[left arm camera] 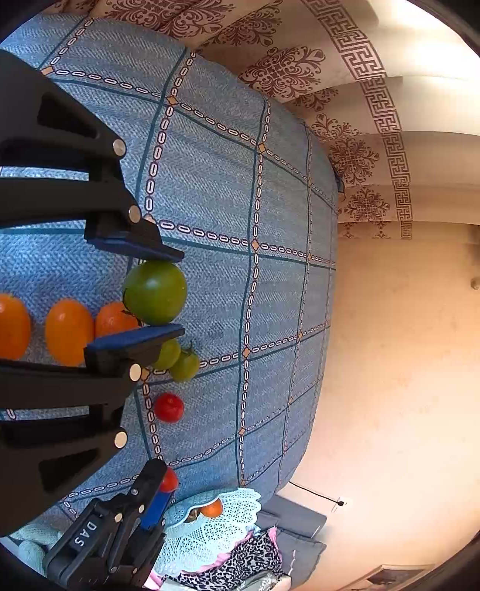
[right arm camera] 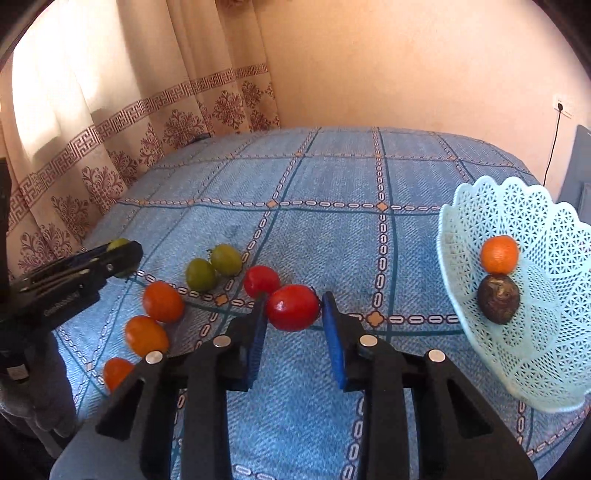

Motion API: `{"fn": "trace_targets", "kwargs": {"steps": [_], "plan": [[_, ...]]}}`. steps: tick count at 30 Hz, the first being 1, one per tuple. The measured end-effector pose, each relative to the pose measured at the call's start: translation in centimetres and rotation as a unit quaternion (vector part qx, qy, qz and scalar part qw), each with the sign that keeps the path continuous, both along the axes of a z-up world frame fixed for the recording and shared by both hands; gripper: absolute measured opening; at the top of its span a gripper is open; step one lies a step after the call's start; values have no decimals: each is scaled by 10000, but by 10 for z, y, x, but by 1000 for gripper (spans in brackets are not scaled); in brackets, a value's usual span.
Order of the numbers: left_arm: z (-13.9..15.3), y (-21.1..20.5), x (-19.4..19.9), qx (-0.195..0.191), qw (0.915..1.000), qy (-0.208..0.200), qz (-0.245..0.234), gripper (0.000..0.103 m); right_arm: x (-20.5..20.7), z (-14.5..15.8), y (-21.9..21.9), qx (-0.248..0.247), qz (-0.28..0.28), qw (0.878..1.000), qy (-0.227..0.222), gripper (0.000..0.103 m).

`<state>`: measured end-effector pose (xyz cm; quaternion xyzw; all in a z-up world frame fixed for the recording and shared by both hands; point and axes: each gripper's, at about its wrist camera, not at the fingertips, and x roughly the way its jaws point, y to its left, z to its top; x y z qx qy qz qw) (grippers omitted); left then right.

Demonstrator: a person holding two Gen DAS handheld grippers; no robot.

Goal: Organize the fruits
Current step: 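Grasp the red tomato with the right tool, then carry both tomatoes to the basket while the left tool releases the green tomato inside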

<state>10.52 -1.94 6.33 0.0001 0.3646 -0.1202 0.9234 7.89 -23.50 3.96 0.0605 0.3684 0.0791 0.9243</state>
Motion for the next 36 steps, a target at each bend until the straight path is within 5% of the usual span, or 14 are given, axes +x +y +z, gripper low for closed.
{"fn": "trace_targets", "kwargs": {"steps": [20,36], "plan": [[38,-38,-41,58,9985,-392,-381,35,-46,41,-40,359,-373,9968,-615,31],[71,-103,-63,88,9934,-678,-926,35,-80,70,-120,512,-1226,9847,-1130,31]]}}
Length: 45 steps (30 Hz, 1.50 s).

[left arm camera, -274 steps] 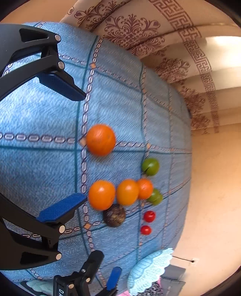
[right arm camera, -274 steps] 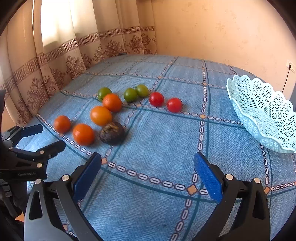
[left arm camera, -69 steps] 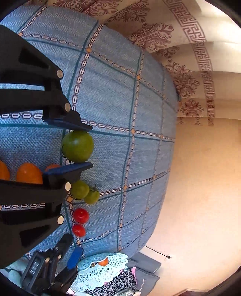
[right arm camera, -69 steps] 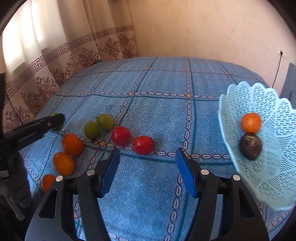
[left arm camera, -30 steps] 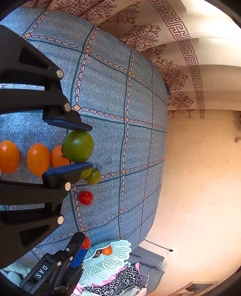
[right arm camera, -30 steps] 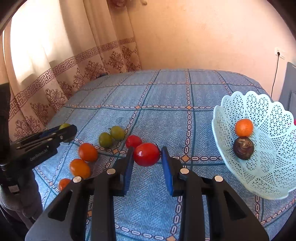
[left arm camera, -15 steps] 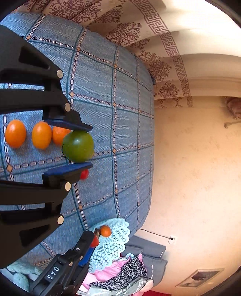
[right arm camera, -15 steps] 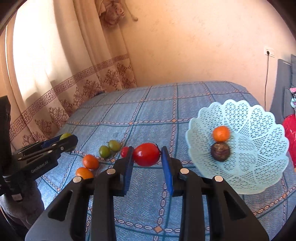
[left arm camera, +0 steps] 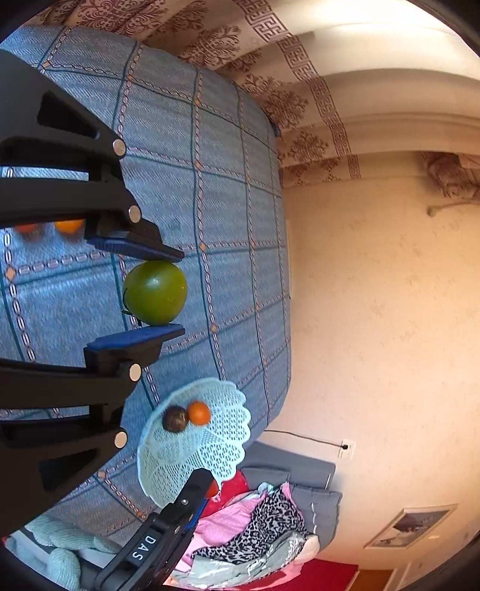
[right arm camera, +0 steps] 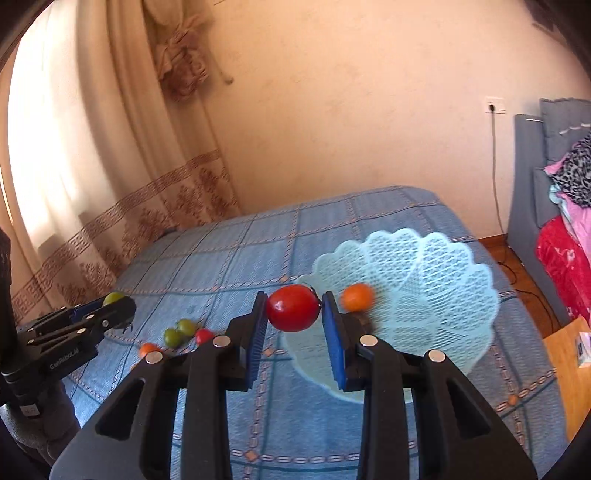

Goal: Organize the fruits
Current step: 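Carry both tomatoes to the basket while the left tool releases the green tomato inside, then open the right tool to drop the red tomato into the basket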

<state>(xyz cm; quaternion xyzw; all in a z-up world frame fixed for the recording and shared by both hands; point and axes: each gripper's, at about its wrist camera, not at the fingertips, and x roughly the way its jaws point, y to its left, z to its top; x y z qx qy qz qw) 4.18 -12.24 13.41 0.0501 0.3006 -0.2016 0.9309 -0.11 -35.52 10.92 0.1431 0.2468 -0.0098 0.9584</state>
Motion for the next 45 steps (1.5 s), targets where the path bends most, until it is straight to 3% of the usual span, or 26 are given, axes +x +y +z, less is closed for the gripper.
{"fn": "trace_targets", "kwargs": {"steps": [14,31,40,42,44,45], "plan": [[7,-67,3,-176,9985,-66,-509,35,-9,-6,-44,-74,-605,9981,-46,31],[-43,-141,20,-37,9926,332,-1167,35,2,-46,-71,-202,-1094,9934,261,31],[-54,-148,20,49,9903,338,-1350,35,6,-51,-73,-191,-1165,9926,294,31],[-54,-147,20,27,9901,352,-1361,41,6,-52,-72,-192,-1171,9925,293,31],[-52,-144,20,26,9911,320,-1294,55,6,-52,-73,-170,-1180,9925,279,34],[-52,-142,21,12,9914,318,-1270,55,5,-52,-74,-140,-1215,9922,260,45]]}}
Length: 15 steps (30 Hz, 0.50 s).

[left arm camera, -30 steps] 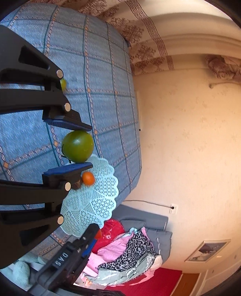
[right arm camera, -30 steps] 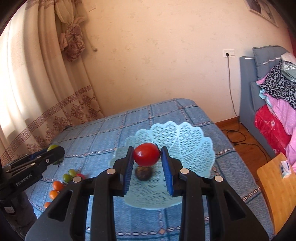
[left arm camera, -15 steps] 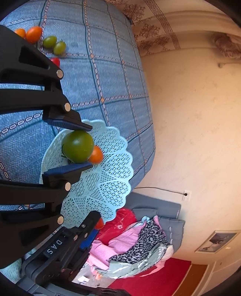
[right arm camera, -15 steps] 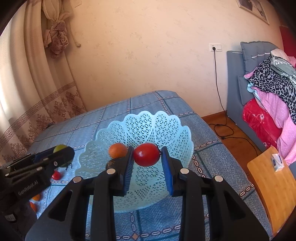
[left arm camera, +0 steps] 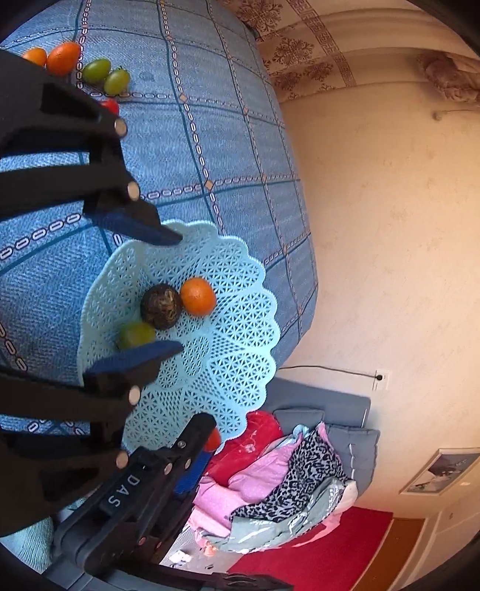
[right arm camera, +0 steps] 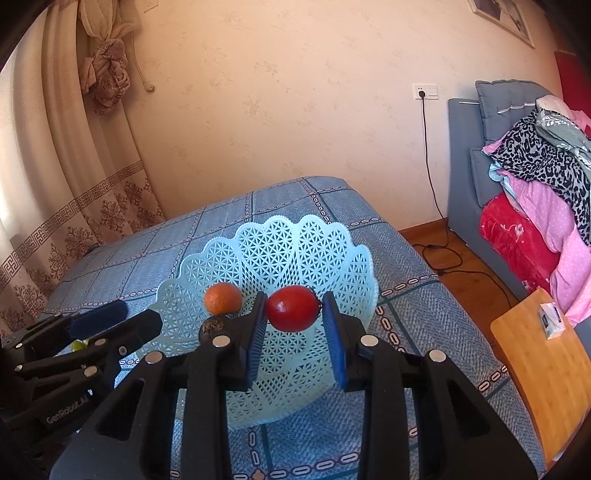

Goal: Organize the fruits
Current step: 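Open the right tool to drop the red tomato into the basket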

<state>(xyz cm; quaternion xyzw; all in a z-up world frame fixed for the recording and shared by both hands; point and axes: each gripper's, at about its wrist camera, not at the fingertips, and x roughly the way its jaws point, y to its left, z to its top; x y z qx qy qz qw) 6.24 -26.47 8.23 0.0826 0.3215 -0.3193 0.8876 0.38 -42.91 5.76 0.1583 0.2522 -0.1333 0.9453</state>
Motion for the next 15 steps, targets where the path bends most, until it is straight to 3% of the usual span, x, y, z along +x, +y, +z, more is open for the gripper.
{"fn": "trace_targets", "kwargs": {"steps": [2,5,10,15], "plan": [[2,4,2,-17,10000,42,58,58,-3,2,-1,4,-74,9999,-91,58],[6,13,6,-110,9997,56,225,73,-7,7,-3,16,-114,9998,-178,58],[16,27,8,-189,9988,-43,446,86,-11,11,1,15,-105,9997,-218,58],[26,38,3,-159,9976,-258,616,91,-16,18,6,12,-59,9996,-287,58]]}}
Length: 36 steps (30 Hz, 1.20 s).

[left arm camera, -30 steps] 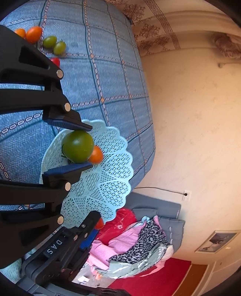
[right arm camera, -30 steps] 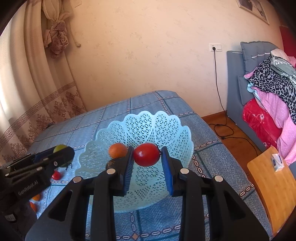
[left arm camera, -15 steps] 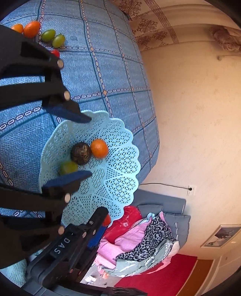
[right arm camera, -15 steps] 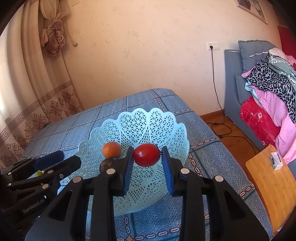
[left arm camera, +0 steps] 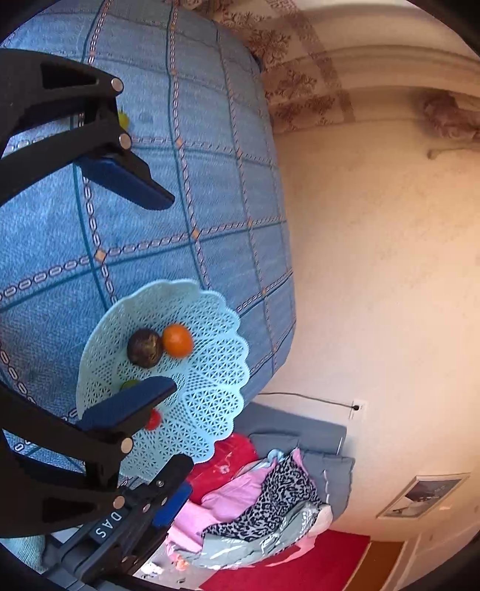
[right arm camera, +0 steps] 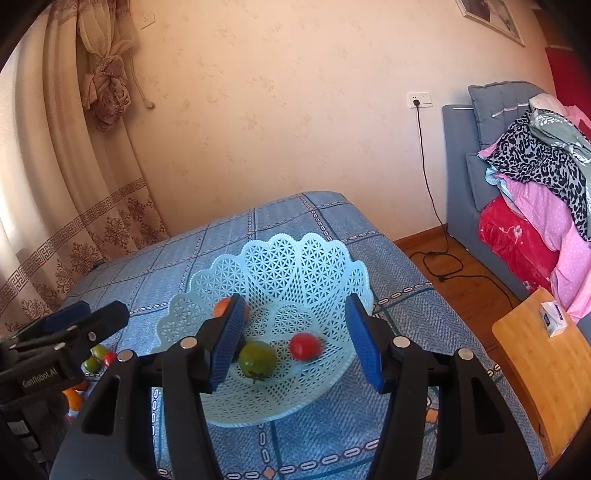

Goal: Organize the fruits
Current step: 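Open the right tool to drop the red tomato into the basket, then move both open tools back over the oranges on the bed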

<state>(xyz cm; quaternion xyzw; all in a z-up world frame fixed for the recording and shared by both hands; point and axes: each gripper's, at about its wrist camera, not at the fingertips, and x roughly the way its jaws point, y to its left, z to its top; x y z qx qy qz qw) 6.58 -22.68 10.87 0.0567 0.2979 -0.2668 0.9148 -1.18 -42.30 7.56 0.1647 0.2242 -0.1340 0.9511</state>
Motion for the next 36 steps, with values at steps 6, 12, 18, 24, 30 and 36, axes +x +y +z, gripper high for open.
{"fn": "trace_targets", "kwargs": {"steps": [6,12,18,24,30,36], "plan": [[10,12,-4,30,9998,-125,132,92,-4,4,7,-17,69,10000,-35,58],[16,27,-12,52,9996,-197,211,92,-7,5,17,18,185,9998,-25,58],[19,43,-18,109,9991,-235,337,92,-5,6,27,6,322,9995,3,58],[22,63,-22,119,9983,-247,505,92,-2,8,40,-9,467,9989,32,58],[22,85,-25,192,9971,-230,702,92,2,9,55,-37,635,9979,88,58],[20,110,-26,199,9955,-190,909,92,6,8,70,-64,786,9968,146,58]]}}
